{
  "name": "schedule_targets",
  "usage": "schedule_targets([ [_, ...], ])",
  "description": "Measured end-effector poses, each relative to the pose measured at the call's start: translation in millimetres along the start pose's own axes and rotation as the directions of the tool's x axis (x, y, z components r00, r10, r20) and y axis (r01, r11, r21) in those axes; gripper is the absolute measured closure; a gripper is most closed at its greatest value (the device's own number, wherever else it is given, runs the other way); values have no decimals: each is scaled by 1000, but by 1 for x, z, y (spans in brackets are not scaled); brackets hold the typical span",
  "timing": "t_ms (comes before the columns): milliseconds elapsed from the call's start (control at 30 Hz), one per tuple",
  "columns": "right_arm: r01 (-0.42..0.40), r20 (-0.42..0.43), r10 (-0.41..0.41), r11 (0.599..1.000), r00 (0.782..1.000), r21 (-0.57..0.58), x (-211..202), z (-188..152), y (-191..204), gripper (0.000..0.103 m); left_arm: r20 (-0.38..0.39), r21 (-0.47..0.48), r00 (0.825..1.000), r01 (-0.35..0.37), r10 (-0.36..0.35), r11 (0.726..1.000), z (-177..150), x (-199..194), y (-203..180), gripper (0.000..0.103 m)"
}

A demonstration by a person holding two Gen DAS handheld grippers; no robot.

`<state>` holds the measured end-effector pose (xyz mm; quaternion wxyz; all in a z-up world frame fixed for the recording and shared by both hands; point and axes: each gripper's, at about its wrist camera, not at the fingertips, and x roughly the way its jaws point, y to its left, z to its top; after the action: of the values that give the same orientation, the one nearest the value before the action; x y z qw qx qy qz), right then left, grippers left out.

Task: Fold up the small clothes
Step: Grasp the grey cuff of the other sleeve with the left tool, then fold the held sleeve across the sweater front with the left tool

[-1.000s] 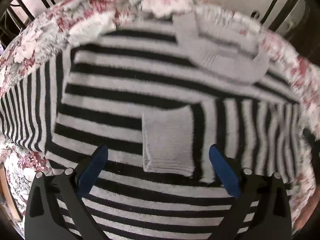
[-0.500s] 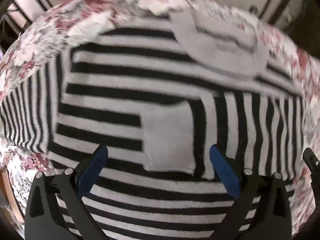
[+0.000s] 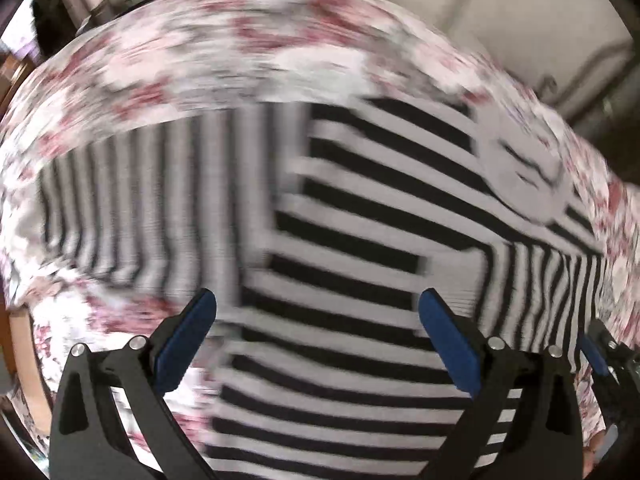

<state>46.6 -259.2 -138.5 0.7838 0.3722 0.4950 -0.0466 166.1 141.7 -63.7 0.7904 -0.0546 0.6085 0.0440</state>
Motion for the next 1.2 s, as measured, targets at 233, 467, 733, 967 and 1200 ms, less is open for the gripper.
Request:
schedule_targets([
  [233,-128,-34,127,991,991,-34,-7,-20,47,64,-6,-334,996,80,-86,939,-18,15,168,5],
  [467,-133,-38,129,986,991,-104,-9,-30,71,63,206,-615,936,351,-286,706,-47,7,289,5],
  [733,-107,-63,100,988,993,-109,9,-28,69,63,364,-580,877,476,-313,661,-96,19,287,8],
  [967,-109,-77,101,988,992,-110,12,-25,66,60,511,-450,778,604,-365,657,-86,-18,248,22],
  [1200,-113,-66,107,990,992,-87,7,-22,62,59,422,-602,797,602,-432,524,-103,43,258,26],
])
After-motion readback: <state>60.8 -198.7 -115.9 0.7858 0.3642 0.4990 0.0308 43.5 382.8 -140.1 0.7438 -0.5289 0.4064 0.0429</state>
